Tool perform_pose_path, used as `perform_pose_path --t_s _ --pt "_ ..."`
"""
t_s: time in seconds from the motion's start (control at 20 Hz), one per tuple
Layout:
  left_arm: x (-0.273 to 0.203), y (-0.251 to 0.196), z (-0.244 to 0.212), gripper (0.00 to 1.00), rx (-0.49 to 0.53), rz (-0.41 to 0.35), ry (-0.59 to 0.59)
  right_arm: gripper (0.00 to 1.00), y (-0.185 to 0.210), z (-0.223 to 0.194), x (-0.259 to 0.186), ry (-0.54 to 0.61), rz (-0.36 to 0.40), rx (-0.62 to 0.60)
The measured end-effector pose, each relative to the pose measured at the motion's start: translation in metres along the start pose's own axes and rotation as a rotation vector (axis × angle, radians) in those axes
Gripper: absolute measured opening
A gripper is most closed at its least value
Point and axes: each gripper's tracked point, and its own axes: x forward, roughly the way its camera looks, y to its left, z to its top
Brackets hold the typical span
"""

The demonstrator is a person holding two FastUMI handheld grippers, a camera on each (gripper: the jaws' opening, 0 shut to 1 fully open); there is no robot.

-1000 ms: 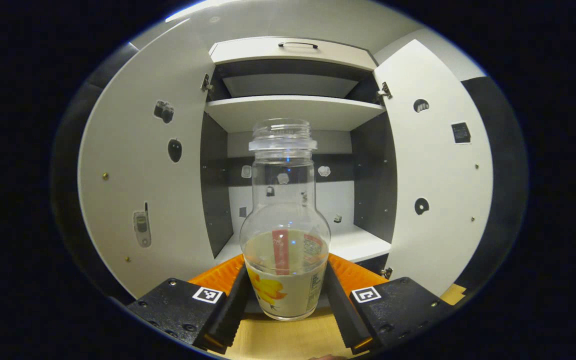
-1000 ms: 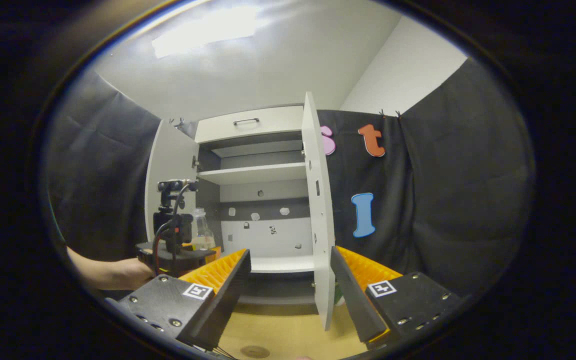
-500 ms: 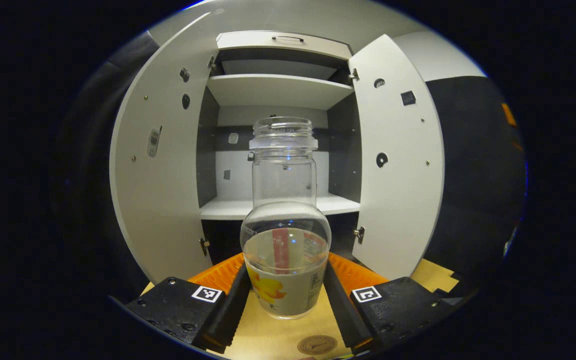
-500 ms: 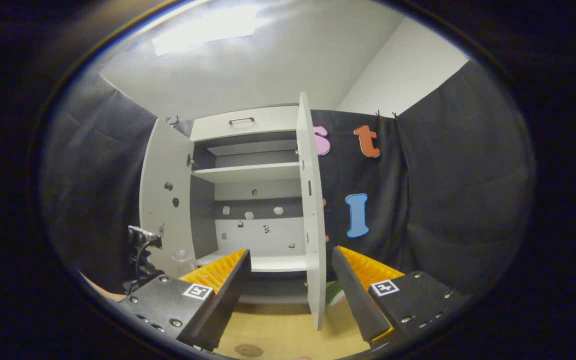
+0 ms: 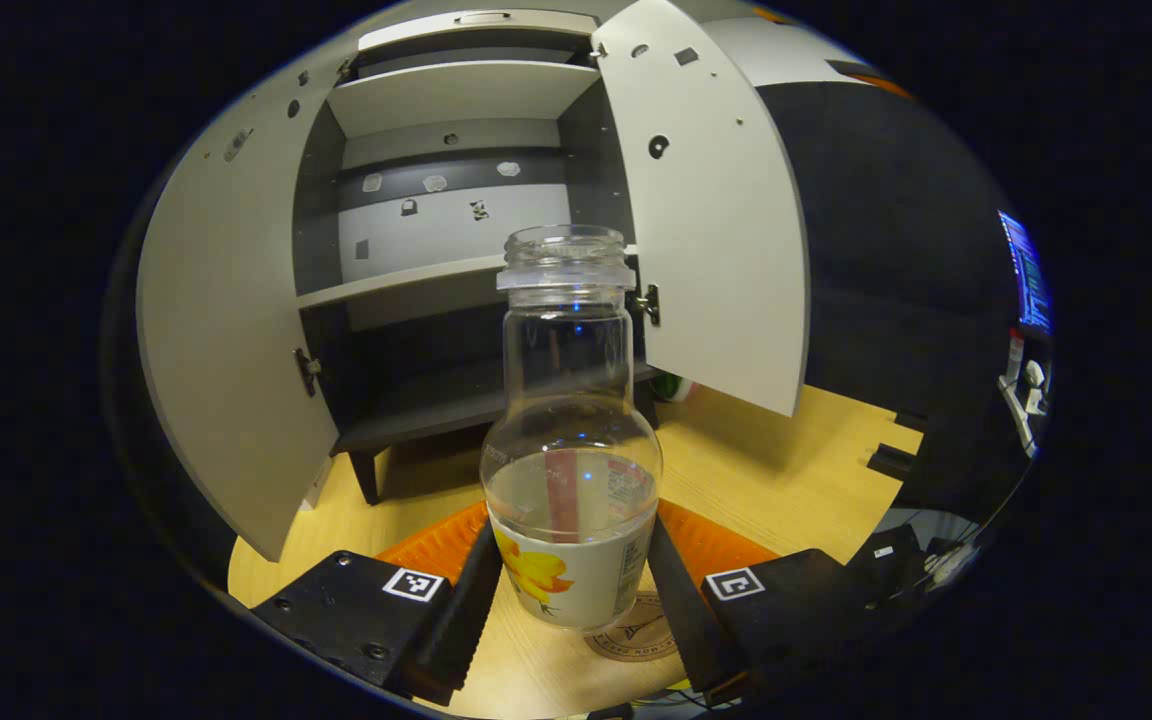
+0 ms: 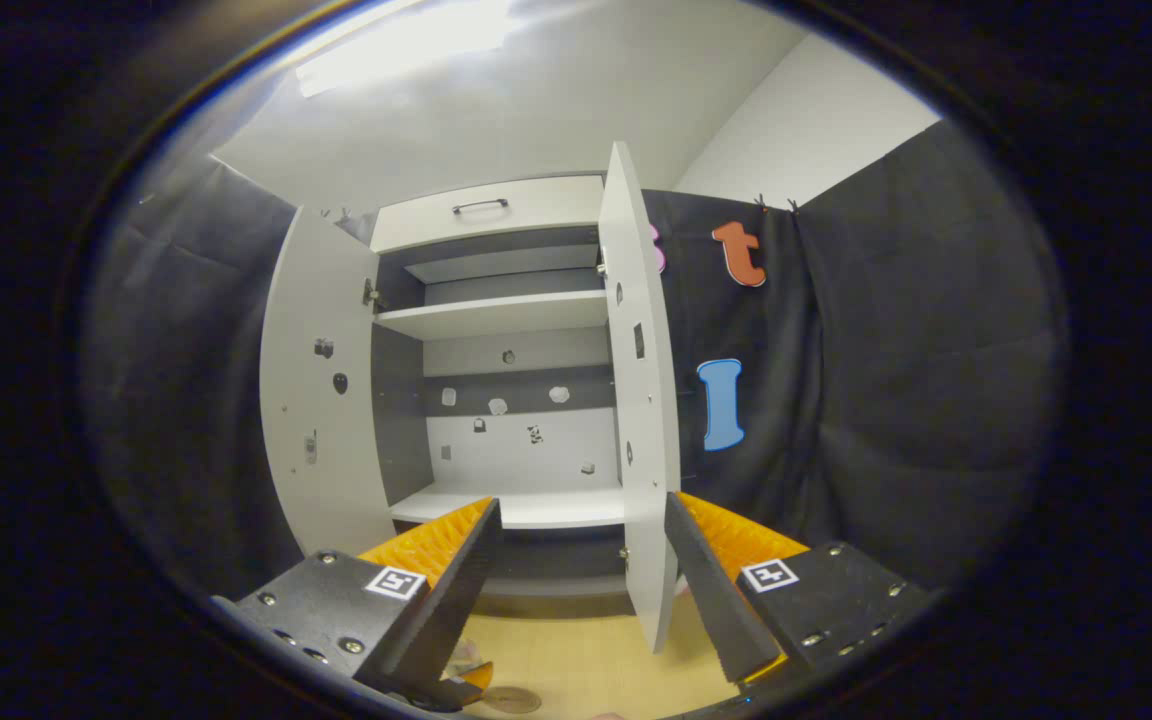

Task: Grasp the bottle in the cabinet with the left hand and place it on the coaster, then close the right door with the right hand and the left door with the left hand.

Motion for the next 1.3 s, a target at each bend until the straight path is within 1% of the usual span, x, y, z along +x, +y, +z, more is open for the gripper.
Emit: perform_pose_path --t_s 0.1,0.25,0.4,0.55,0.6,0.7,0.75,0.9,0.95,1.05,1.1,1.15,1.2,1.25,1.3 --pt "0.005 -0.012 -0.020 0.80 0.017 -0.051 0.007 0.99 0.004 0.000 0.012 -0.009 -0.002 -0.002" --pt "0.010 -0.022 -0.051 0.80 0.044 -0.105 0.049 0.99 0.007 -0.007 0.024 0.001 -0.004 0.024" --pt "0.019 -0.031 -0.057 0.80 0.030 -0.172 0.026 0.99 0.016 -0.009 0.031 -0.012 0.027 0.071" --pt "0.023 -0.035 -0.078 0.81 0.013 -0.186 0.082 0.99 0.014 -0.020 0.041 -0.007 0.030 0.083" --pt "0.026 -0.038 -0.077 0.81 0.015 -0.198 0.078 0.99 0.010 -0.025 0.046 0.008 0.021 0.078" --pt "0.023 -0.039 -0.085 0.81 0.033 -0.218 0.113 0.99 0.006 -0.028 0.051 0.026 0.011 0.049" --pt "0.024 -0.038 -0.084 0.82 0.041 -0.220 0.104 0.99 0.006 -0.027 0.050 0.026 0.014 0.045" --pt "0.024 -0.038 -0.077 0.82 0.068 -0.239 0.069 0.99 0.009 -0.020 0.043 0.006 0.054 0.039" --pt "0.024 -0.038 -0.079 0.83 0.074 -0.236 0.080 0.99 0.007 -0.020 0.040 0.005 0.057 0.034" --pt "0.021 -0.035 -0.076 0.87 0.092 -0.226 0.090 0.99 0.002 -0.022 0.038 0.011 0.052 0.028" --pt "0.019 -0.034 -0.073 0.86 0.093 -0.227 0.097 0.99 -0.002 -0.022 0.038 0.016 0.043 0.029" --pt "0.017 -0.034 -0.069 0.88 0.093 -0.230 0.104 0.99 -0.005 -0.020 0.037 0.019 0.033 0.036" --pt "0.013 -0.033 -0.063 0.88 0.093 -0.234 0.101 0.99 -0.007 -0.016 0.037 0.017 0.026 0.047" --pt "0.011 -0.032 -0.052 0.91 0.098 -0.234 0.086 0.99 -0.008 -0.010 0.036 0.008 0.023 0.059" --pt "0.008 -0.032 -0.041 0.88 0.097 -0.240 0.075 0.99 -0.011 -0.004 0.034 -0.003 0.023 0.071"
